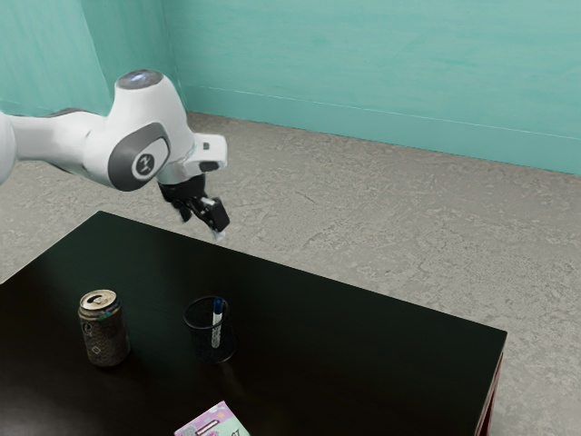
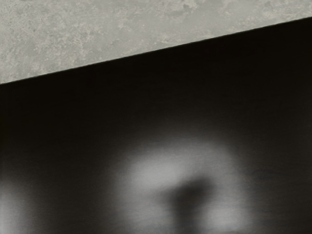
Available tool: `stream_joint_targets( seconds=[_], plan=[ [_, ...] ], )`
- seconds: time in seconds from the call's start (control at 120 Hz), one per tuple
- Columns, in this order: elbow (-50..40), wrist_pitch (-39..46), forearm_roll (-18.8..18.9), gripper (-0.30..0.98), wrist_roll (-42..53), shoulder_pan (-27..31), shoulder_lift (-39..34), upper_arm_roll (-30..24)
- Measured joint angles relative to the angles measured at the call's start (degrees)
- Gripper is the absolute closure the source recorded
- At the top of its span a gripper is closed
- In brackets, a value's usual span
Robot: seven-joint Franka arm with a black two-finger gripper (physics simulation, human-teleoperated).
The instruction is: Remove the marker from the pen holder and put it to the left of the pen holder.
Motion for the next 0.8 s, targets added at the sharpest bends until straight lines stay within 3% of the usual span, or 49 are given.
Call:
stream_joint_targets(
  seconds=[0.125, 0.25, 0.517, 0.8],
  plan=[
    [-4.2, 12.7, -0.3, 0.0, 1.5, 1.1, -0.1, -0.4],
    [-6.8, 17.0, -1.8, 0.0, 2.7, 0.2, 1.2, -0.4],
    [-22.3, 25.7, -3.1, 0.0, 4.7, -17.3, -6.9, 0.1],
    [-29.5, 29.4, -2.8, 0.0, 6.5, -13.2, -14.2, 0.4]
  ],
)
